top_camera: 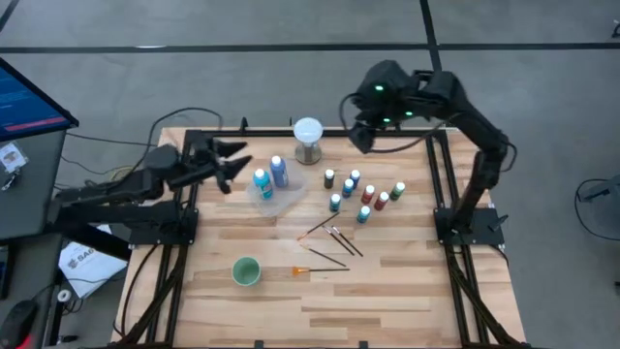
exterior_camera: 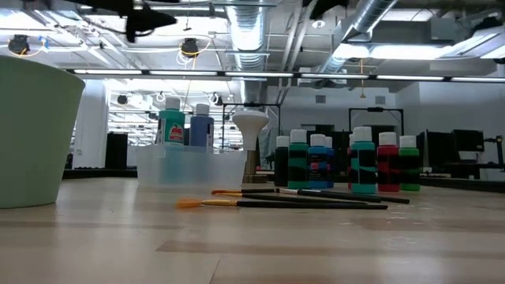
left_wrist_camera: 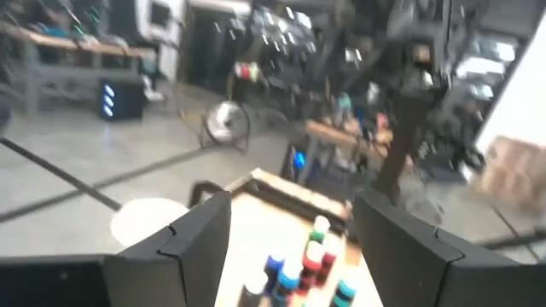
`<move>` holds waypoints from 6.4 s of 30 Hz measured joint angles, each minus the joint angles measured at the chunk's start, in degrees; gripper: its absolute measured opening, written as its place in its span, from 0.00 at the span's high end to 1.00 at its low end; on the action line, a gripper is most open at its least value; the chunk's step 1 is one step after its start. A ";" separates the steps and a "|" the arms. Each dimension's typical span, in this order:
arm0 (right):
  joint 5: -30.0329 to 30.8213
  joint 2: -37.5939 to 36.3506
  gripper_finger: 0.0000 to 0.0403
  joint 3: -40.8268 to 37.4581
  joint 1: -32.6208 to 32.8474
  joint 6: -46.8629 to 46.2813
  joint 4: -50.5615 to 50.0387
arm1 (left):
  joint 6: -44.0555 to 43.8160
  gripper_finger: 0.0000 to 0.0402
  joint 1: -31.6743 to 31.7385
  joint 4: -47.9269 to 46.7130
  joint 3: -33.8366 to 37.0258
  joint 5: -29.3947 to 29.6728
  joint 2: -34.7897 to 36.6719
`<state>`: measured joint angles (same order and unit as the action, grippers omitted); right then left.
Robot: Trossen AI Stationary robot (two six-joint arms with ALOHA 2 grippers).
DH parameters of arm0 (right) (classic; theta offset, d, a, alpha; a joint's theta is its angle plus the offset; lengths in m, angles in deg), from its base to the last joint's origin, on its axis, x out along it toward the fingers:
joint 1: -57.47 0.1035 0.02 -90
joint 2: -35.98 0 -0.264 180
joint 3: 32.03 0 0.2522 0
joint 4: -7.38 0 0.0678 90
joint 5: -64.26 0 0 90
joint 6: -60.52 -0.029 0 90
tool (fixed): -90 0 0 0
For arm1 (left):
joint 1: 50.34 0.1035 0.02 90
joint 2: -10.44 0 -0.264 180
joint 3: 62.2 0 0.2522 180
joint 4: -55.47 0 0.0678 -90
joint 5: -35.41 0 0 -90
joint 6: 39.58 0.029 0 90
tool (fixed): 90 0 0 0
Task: Pick & Place Paint Supplies
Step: Put the small black bottle into the white bin
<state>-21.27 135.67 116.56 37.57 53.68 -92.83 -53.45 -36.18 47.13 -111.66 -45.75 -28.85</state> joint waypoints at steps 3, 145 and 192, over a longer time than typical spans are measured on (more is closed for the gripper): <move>1.84 -3.25 0.43 0.00 0.64 -2.23 -2.90 | 2.57 0.42 -1.06 -0.16 -5.79 -1.91 -8.66; 12.11 -15.00 0.43 -1.23 15.06 -13.62 -3.56 | 10.48 1.00 -10.41 -6.19 -11.33 20.29 -35.47; 12.13 -14.94 0.43 -1.25 15.06 -12.68 -3.55 | 8.77 1.00 -6.57 2.45 -11.33 21.26 -51.65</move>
<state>-9.14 120.73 115.31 52.63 40.99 -96.38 -44.68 -42.75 49.58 -122.99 -24.49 -80.50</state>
